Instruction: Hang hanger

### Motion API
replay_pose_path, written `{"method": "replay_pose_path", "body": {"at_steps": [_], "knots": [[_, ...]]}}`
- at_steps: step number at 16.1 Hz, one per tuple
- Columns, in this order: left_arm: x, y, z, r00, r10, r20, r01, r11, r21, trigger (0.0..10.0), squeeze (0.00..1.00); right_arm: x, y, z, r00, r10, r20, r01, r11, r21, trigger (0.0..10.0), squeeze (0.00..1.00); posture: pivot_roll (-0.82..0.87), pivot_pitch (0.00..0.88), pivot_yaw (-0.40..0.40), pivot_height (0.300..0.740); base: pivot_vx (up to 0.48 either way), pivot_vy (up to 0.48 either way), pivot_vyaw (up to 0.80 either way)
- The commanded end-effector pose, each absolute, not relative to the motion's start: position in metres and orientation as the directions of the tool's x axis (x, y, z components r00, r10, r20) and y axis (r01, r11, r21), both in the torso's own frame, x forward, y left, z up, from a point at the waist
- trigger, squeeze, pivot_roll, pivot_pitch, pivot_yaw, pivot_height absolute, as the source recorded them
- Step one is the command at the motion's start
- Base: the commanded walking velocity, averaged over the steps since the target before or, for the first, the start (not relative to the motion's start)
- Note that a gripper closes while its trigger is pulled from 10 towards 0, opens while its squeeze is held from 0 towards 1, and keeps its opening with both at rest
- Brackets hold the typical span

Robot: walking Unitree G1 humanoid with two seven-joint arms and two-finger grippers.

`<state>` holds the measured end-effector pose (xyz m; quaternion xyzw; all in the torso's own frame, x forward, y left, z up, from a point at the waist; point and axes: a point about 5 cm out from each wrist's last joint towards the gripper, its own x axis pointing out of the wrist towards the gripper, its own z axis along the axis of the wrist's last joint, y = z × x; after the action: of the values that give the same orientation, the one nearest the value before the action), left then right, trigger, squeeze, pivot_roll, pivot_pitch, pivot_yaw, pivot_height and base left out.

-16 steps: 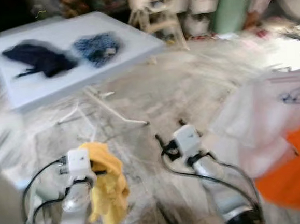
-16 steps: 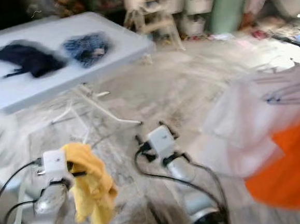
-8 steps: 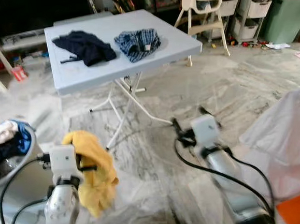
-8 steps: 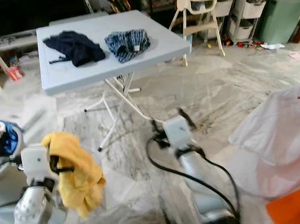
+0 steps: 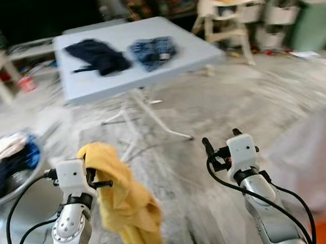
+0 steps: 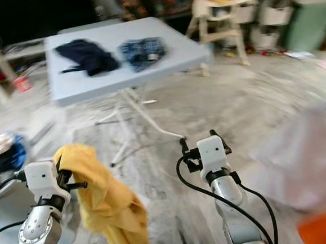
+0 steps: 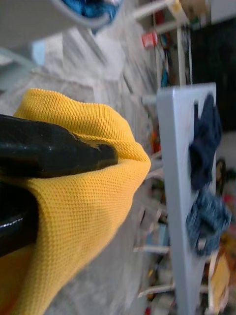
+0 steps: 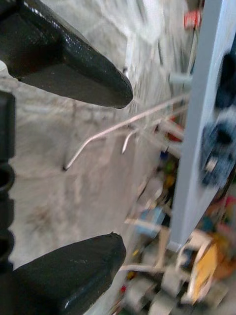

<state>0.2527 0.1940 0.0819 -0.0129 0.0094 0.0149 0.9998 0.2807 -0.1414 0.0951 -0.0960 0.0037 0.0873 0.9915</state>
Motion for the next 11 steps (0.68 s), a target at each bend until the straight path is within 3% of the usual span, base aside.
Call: {"method": "replay_pose_path", "body": {"at_steps": [1, 11], "knots": [[0.2569, 0.1997, 0.0939, 0.999, 0.046, 0.026, -0.046, 0.999, -0.025, 10.0, 0.00, 0.2865, -0.1314, 0.1087, 0.978, 0.206, 0.020, -0.199, 0.964, -0.174, 10.0, 0.00, -0.08, 0.000, 0.029, 0.740, 0.334, 0.000, 0.77], [0.2630, 0.1907, 0.0989, 1.000, -0.006, 0.025, 0.007, 0.999, -0.047, 10.0, 0.00, 0.2883, -0.1239, 0.1082, 0.975, 0.220, 0.021, -0.212, 0.958, -0.192, 10.0, 0.00, -0.08, 0.000, 0.047, 0.740, 0.394, 0.000, 0.00]]}}
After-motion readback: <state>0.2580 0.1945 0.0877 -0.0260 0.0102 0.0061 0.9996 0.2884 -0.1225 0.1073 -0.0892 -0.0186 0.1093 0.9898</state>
